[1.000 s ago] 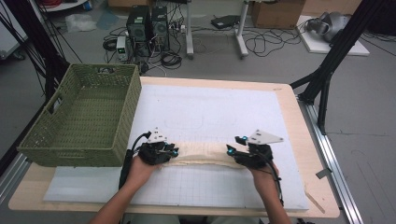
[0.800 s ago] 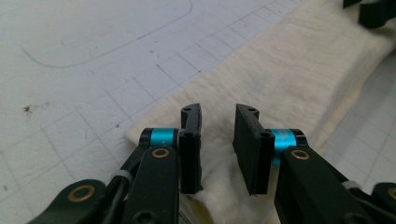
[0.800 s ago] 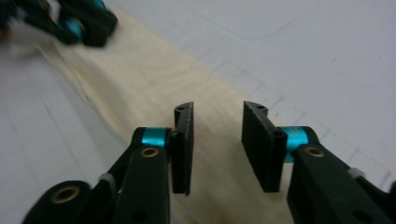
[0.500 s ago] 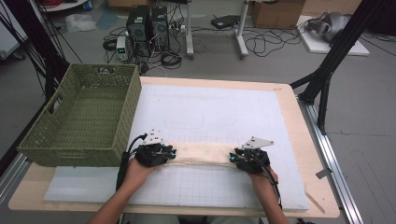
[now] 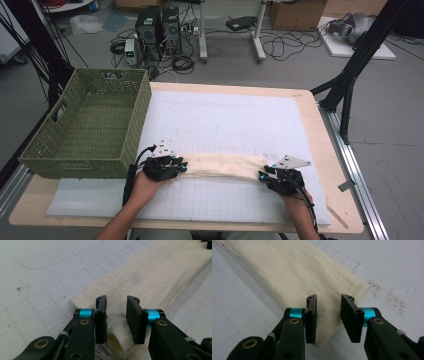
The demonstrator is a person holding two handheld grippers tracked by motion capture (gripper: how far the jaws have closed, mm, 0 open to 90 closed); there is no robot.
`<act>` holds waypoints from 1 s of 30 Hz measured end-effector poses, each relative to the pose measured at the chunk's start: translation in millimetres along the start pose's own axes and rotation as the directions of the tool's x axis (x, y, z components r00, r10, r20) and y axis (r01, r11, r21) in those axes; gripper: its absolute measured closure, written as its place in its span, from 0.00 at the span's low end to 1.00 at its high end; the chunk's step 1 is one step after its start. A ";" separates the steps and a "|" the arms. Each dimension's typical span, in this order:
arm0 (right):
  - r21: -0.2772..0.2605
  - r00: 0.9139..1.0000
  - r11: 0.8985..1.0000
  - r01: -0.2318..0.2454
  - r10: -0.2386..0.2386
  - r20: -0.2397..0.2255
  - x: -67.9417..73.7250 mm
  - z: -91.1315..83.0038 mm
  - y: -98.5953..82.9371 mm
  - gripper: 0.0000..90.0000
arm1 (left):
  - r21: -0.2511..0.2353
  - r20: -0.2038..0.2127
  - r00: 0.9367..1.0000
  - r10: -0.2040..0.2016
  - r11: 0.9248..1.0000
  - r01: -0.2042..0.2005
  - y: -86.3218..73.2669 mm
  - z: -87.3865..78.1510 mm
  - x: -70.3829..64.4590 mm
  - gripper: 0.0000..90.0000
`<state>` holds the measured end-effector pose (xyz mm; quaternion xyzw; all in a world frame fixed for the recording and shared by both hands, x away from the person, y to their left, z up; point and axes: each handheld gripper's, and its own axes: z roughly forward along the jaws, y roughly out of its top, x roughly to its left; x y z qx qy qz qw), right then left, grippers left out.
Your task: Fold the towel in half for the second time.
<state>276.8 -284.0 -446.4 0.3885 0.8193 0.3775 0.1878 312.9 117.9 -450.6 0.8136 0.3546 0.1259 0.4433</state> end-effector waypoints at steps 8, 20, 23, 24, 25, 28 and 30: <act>-0.013 1.000 1.000 -0.019 0.019 -0.010 -6.6 2.9 -1.9 0.69 | 0.005 -0.013 1.000 0.009 1.000 -0.009 0.0 0.5 -1.3 0.81; -0.075 0.996 0.994 -0.085 0.085 -0.011 -13.5 -10.1 -1.8 0.53 | -0.087 0.008 0.998 -0.069 0.994 0.069 0.5 -8.9 9.3 0.62; -0.114 0.994 0.988 -0.103 0.105 0.012 -17.0 -19.9 -1.2 0.45 | -0.154 -0.012 0.996 -0.091 0.984 0.088 1.9 -17.6 14.6 0.54; -0.129 0.993 0.986 -0.110 0.114 0.022 -18.7 -23.2 -1.3 0.43 | -0.180 -0.013 0.995 -0.101 0.979 0.097 2.5 -21.0 16.6 0.53; -0.145 0.992 0.982 -0.118 0.124 0.032 -20.2 -26.4 -1.6 0.40 | -0.180 -0.013 0.995 -0.101 0.979 0.097 2.5 -21.0 16.6 0.50; -0.175 0.987 0.976 -0.129 0.142 0.069 -26.0 -34.8 -3.6 0.35 | -0.248 -0.008 0.992 -0.129 0.961 0.123 3.9 -30.5 22.4 0.45; -0.183 0.985 0.974 -0.135 0.151 0.079 -30.0 -38.8 -6.0 0.32 | -0.281 -0.014 0.991 -0.132 0.952 0.122 5.1 -33.5 24.4 0.36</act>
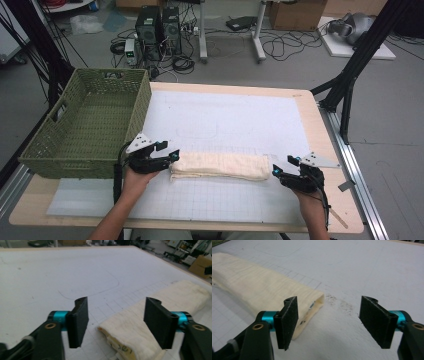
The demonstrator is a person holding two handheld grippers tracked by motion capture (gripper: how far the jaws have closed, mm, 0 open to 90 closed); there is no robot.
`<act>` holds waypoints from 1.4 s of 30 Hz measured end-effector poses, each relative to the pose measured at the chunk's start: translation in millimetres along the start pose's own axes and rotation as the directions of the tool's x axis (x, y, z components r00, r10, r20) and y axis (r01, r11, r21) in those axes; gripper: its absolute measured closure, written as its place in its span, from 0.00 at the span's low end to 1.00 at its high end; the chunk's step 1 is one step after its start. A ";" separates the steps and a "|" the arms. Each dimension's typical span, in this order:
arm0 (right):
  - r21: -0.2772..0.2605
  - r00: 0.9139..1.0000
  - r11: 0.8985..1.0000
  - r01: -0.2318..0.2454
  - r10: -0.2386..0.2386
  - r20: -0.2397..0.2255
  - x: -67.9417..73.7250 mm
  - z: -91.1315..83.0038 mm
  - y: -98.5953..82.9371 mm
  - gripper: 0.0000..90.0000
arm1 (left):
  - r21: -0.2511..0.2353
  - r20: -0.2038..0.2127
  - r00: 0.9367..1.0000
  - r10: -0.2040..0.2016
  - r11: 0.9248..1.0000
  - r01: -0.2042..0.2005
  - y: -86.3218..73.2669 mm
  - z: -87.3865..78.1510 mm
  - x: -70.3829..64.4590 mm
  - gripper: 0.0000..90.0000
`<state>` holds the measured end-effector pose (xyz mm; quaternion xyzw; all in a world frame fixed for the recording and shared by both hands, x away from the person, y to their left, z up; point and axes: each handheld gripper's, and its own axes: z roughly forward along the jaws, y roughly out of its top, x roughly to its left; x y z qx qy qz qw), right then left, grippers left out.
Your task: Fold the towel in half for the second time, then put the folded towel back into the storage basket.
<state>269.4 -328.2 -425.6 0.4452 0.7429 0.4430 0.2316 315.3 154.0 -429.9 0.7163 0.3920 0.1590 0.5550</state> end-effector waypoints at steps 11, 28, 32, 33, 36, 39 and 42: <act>-0.024 0.999 0.999 0.040 -0.039 0.035 -3.7 -10.7 -0.2 0.12 | -0.069 0.003 0.999 0.053 0.996 -0.052 6.5 -5.2 -6.2 0.19; -0.040 0.998 0.998 0.057 -0.057 0.016 5.7 -12.0 1.4 0.12 | -0.080 0.012 0.999 0.047 0.996 -0.046 8.1 -9.8 -3.8 0.20; -0.026 0.998 0.998 0.055 -0.055 0.019 4.0 -10.0 0.0 0.12 | -0.073 0.006 0.999 0.040 0.997 -0.040 7.1 -9.8 -2.9 0.20; -0.023 0.998 0.998 0.052 -0.052 0.018 4.3 -9.7 -0.2 0.12 | -0.068 0.007 0.999 0.040 0.997 -0.039 6.6 -9.2 -2.6 0.20; -0.022 0.998 0.998 0.056 -0.055 0.020 4.5 -9.6 0.0 0.12 | -0.060 0.008 0.999 0.041 0.997 -0.041 6.1 -7.7 -2.2 0.20; -0.024 0.999 0.999 0.047 -0.046 0.027 2.4 -10.0 -0.5 0.12 | -0.048 0.009 0.999 0.041 0.998 -0.040 5.4 -6.4 -1.9 0.20; -0.024 0.999 0.999 0.046 -0.046 0.028 1.4 -10.4 -1.2 0.12 | -0.048 0.006 0.999 0.038 0.998 -0.037 5.3 -6.7 -2.5 0.20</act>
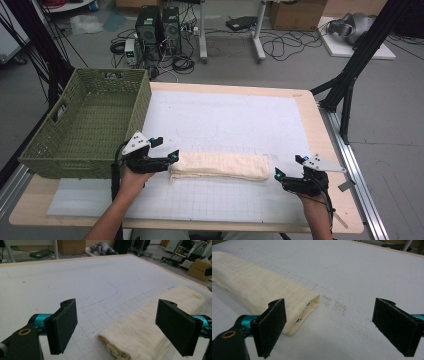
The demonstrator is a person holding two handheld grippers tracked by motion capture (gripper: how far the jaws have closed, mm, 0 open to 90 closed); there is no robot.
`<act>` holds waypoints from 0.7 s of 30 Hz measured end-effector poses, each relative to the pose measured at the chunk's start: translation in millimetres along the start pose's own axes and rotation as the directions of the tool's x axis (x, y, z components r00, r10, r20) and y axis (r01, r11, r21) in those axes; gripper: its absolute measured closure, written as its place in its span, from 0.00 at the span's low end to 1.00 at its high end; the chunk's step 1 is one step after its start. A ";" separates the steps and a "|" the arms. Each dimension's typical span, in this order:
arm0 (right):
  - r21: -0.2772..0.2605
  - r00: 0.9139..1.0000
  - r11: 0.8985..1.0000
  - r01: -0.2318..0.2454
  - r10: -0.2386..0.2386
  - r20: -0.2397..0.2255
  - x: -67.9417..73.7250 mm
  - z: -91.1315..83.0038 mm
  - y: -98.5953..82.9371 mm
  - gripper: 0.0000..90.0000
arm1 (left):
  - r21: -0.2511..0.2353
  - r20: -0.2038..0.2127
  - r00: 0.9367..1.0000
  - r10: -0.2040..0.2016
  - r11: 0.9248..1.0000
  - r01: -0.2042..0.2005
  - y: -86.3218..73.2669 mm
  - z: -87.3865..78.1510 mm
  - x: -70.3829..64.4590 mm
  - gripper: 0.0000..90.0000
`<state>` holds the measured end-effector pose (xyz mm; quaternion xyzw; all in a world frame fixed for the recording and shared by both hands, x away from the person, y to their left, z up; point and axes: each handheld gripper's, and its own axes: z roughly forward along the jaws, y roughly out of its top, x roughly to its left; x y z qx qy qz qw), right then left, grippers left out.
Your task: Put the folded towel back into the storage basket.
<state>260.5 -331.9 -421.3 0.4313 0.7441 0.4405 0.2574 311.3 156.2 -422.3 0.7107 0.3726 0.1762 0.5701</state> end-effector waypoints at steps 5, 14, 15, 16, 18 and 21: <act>-0.004 1.000 1.000 -0.008 0.008 0.003 -0.7 -1.0 0.4 0.12 | 0.006 0.004 1.000 -0.003 1.000 0.003 -0.3 0.7 -0.5 0.20; 0.002 1.000 1.000 0.011 -0.011 -0.010 -0.6 1.4 1.2 0.12 | 0.032 -0.008 1.000 -0.026 0.999 0.026 -3.3 1.2 -3.6 0.20; 0.002 1.000 1.000 0.011 -0.011 -0.010 -0.6 1.4 1.2 0.12 | 0.032 -0.008 1.000 -0.026 0.999 0.026 -3.3 1.2 -3.6 0.20; 0.004 1.000 1.000 0.007 -0.007 -0.010 -0.4 1.4 0.6 0.12 | 0.035 -0.008 1.000 -0.027 0.999 0.027 -3.3 1.5 -4.3 0.20; 0.009 1.000 1.000 -0.002 0.002 -0.012 -0.8 1.0 0.2 0.12 | 0.045 -0.009 1.000 -0.027 0.999 0.027 -3.7 2.4 -4.9 0.20; 0.003 1.000 1.000 0.006 -0.006 -0.011 -1.9 1.3 0.4 0.12 | 0.071 -0.014 0.999 -0.036 0.997 0.037 -5.0 4.9 -4.3 0.20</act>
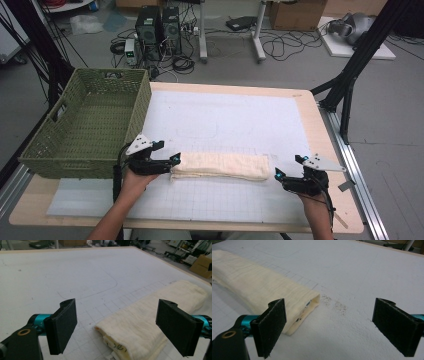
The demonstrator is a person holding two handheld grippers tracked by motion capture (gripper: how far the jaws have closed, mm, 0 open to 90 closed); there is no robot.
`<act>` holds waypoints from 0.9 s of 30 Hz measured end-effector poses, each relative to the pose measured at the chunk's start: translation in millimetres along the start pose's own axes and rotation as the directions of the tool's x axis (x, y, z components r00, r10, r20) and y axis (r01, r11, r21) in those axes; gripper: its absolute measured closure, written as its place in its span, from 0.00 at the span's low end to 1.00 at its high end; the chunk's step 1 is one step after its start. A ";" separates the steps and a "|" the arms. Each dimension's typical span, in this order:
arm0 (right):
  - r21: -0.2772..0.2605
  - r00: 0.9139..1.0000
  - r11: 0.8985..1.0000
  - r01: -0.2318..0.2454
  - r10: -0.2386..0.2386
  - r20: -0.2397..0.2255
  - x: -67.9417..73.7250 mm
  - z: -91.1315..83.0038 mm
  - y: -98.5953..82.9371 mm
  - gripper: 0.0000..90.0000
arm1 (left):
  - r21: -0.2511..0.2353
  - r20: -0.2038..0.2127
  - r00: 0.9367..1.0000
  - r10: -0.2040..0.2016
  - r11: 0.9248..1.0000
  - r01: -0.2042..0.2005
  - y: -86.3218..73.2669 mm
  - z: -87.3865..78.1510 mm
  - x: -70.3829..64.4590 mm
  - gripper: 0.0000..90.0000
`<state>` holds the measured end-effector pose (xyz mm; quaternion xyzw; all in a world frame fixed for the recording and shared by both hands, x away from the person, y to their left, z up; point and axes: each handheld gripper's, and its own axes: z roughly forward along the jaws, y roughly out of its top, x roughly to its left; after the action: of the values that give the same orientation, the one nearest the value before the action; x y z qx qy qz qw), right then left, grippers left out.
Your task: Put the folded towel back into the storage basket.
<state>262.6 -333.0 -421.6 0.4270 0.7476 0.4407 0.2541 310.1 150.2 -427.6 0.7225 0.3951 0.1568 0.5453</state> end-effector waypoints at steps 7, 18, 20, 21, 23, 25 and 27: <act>0.019 1.000 1.000 0.002 -0.002 -0.004 0.1 2.8 -1.4 0.12 | 0.058 -0.004 1.000 -0.014 0.998 0.014 -5.5 4.3 1.7 0.22; 0.037 1.000 0.999 0.009 -0.009 -0.019 1.9 6.1 -2.2 0.12 | 0.164 -0.033 0.999 0.024 0.986 -0.018 -14.4 13.6 -2.8 0.33; 0.039 1.000 0.999 0.014 -0.013 -0.016 1.4 6.8 -2.6 0.12 | 0.180 -0.024 0.999 0.030 0.983 -0.025 -15.3 14.9 -3.7 0.37; 0.040 1.000 0.999 0.014 -0.013 -0.017 1.2 7.1 -2.7 0.12 | 0.195 -0.019 0.999 0.032 0.980 -0.028 -16.0 16.1 -4.3 0.39; 0.042 1.000 0.999 0.011 -0.010 -0.019 1.3 7.4 -2.8 0.12 | 0.209 -0.020 0.999 0.037 0.977 -0.032 -16.4 16.6 -4.4 0.41; 0.041 1.000 0.999 0.011 -0.010 -0.021 1.4 7.7 -2.8 0.12 | 0.235 -0.029 0.999 0.045 0.971 -0.037 -17.7 18.1 -5.0 0.41; 0.046 1.000 0.999 0.010 -0.009 -0.023 2.0 8.0 -3.0 0.12 | 0.256 -0.021 0.999 0.048 0.966 -0.041 -18.6 19.3 -5.9 0.44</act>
<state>266.5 -328.5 -428.1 0.4242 0.7624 0.4271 0.2376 311.6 134.7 -450.2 0.7932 0.4030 0.1268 0.4387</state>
